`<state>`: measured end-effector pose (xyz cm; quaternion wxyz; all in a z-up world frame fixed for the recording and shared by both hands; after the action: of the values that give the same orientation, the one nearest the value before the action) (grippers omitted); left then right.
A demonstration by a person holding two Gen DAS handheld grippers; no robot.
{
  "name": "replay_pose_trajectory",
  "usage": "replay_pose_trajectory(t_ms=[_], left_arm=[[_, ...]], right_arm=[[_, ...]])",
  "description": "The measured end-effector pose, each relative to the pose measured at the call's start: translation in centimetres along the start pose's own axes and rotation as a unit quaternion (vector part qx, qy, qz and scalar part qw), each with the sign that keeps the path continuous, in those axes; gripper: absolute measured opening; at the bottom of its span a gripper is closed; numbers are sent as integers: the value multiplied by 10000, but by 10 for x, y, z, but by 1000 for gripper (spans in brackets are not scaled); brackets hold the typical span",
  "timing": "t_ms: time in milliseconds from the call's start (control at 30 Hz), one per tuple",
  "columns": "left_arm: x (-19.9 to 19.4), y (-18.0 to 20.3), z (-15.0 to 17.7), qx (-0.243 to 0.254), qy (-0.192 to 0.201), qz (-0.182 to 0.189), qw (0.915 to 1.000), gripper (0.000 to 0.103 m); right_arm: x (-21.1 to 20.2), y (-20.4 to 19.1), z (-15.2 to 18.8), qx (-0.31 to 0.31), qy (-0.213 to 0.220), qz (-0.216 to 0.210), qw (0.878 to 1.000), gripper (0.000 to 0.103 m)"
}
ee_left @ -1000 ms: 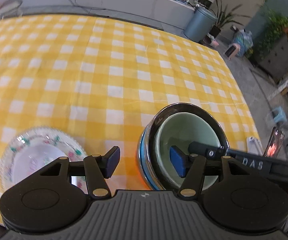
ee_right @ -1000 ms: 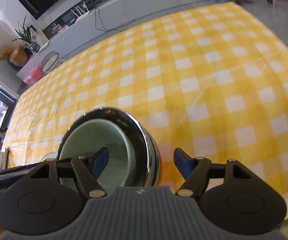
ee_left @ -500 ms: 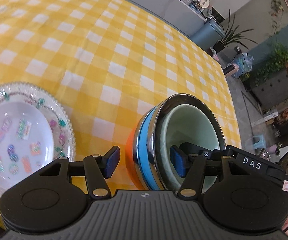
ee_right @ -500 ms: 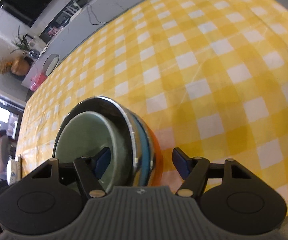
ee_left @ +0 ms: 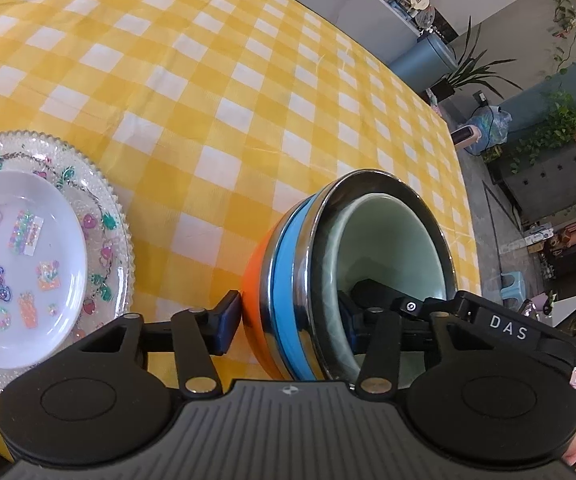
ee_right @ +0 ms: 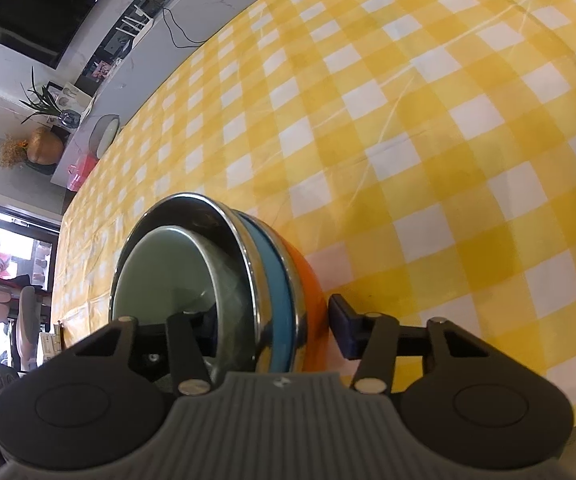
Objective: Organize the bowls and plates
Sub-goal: 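Carry the nested bowls with both tools over the painted plate stack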
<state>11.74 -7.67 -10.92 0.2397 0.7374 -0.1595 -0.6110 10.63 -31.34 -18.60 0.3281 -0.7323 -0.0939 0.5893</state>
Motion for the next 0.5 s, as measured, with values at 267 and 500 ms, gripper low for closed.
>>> replay_pose_trajectory(t_ms=[267, 500], left_arm=[[1, 1, -2, 0, -45, -5, 10000, 54], [-3, -2, -2, -22, -77, 7, 10000, 54]], right_arm=[[-2, -1, 0, -61, 1, 52, 10000, 49], [-2, -5, 1, -115, -36, 79, 9999, 49]])
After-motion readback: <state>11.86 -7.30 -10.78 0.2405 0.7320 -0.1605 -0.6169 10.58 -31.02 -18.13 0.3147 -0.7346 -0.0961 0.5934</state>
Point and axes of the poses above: each gripper's, at about its wrist camera, not at the fingertips, and x roughly the way its jaws point, y to its right, z to its underside, the point moved 3 cm from there along x, roughly the way its jaws point, and after that the axes turned 10 degrees about -y, right-handed, at the moved point
